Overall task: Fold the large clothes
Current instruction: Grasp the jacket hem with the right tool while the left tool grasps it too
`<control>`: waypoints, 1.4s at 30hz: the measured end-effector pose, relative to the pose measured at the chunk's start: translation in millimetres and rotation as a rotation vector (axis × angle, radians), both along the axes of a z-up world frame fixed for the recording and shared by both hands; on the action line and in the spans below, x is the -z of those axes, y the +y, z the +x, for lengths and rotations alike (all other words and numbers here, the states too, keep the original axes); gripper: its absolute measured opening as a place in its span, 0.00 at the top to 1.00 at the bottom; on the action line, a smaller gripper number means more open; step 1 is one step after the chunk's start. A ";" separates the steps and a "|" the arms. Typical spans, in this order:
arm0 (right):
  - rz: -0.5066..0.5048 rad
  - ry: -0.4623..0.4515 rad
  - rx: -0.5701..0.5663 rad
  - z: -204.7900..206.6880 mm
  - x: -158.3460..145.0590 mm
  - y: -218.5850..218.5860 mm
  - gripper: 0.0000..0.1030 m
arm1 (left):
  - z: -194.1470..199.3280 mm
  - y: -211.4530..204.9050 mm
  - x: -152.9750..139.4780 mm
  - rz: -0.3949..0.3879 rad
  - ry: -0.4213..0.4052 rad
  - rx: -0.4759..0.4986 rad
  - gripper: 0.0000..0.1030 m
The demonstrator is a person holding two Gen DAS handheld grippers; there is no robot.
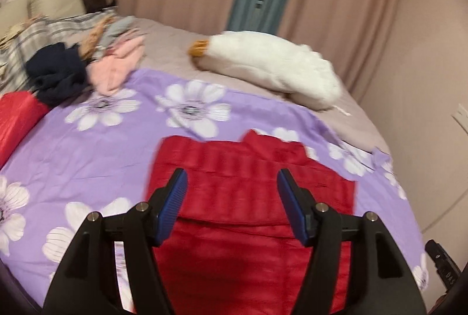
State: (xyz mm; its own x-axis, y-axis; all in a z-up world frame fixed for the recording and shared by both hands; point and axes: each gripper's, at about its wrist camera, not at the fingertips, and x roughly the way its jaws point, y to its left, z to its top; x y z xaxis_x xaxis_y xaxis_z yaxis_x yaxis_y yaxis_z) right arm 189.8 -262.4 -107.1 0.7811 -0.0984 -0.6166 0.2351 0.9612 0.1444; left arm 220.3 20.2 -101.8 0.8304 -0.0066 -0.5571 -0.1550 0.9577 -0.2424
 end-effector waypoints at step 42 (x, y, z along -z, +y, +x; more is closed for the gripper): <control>0.154 0.057 0.126 127.2 83.6 -23.7 0.80 | 51.1 71.9 102.5 -0.010 0.203 -0.141 0.40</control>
